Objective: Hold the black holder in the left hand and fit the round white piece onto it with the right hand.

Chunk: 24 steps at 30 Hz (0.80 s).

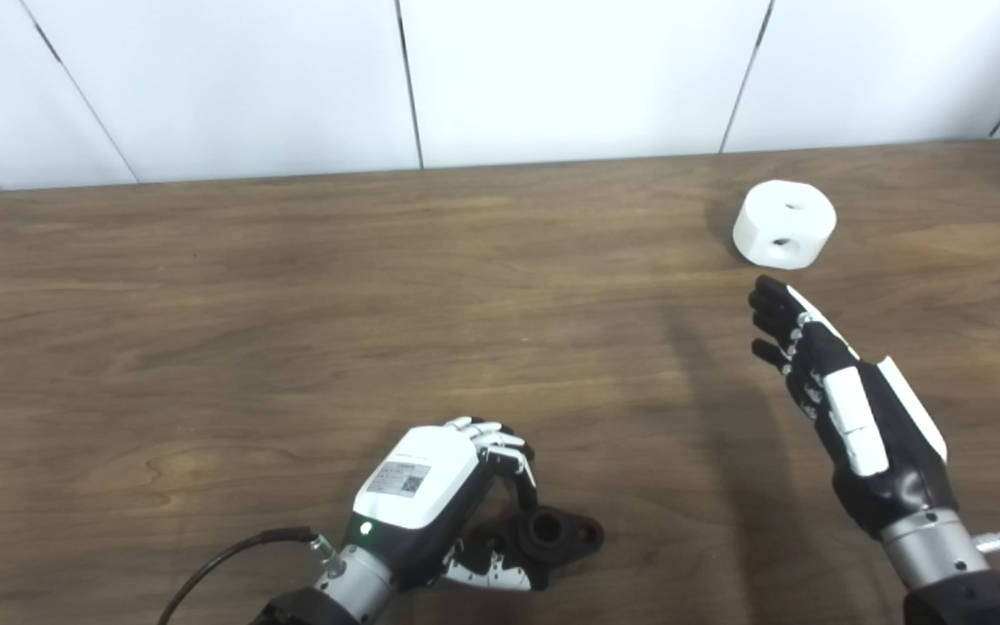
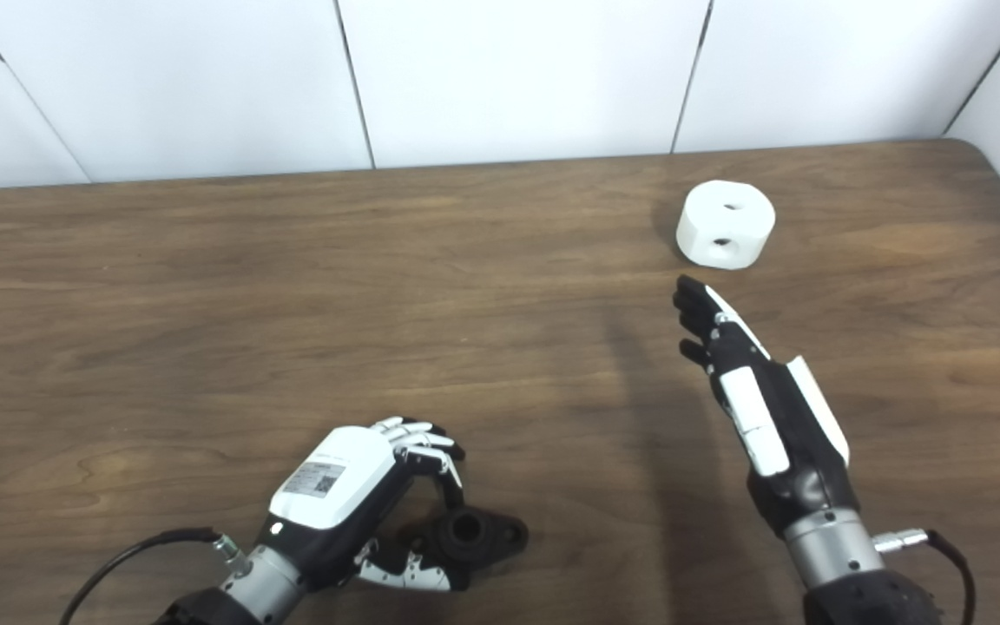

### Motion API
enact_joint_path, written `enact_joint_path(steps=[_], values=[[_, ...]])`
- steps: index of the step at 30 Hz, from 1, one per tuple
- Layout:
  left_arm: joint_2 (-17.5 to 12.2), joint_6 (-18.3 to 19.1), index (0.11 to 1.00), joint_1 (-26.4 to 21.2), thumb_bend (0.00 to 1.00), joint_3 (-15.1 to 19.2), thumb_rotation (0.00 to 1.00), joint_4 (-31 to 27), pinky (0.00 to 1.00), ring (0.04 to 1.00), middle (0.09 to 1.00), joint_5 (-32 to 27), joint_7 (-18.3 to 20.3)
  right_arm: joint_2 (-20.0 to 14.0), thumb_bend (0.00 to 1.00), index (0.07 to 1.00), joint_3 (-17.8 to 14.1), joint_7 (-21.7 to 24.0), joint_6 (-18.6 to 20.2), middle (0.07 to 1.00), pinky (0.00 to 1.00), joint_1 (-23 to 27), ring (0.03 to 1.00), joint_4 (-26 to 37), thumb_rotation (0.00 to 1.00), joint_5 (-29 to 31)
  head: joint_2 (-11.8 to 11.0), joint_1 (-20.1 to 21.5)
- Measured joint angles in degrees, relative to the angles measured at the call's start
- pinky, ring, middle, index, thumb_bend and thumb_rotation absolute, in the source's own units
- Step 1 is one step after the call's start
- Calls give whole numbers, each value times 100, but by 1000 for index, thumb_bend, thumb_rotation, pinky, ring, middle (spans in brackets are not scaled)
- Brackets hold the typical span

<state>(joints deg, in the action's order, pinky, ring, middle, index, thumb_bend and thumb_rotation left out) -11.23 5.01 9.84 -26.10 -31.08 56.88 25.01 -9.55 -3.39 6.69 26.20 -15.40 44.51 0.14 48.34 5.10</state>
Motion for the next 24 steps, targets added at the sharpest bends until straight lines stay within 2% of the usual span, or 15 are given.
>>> enact_joint_path(steps=[10, 16, 21, 24], values=[[-4, -353, 488, 83, 518, 79, 55, 257, 898, 865, 783, 126, -380, 0, 675, 928, -105, -19, 33, 945, 953, 79, 969, 96, 1000, 14, -79, 184], [-1, -417, 488, 127, 518, 104, 53, 316, 899, 866, 783, 118, -460, -8, 623, 936, -214, -50, 45, 946, 946, 152, 966, 99, 938, -98, -158, 333], [-1, -450, 488, 149, 518, 104, 54, 363, 894, 869, 786, 116, -541, -78, 592, 945, -414, -61, 66, 949, 951, 428, 969, 107, 938, -232, -229, 448], [-1, -513, 488, 166, 518, 104, 55, 443, 894, 869, 787, 95, -655, -127, 626, 940, -525, -63, 66, 946, 948, 623, 971, 114, 927, -317, -325, 536]])
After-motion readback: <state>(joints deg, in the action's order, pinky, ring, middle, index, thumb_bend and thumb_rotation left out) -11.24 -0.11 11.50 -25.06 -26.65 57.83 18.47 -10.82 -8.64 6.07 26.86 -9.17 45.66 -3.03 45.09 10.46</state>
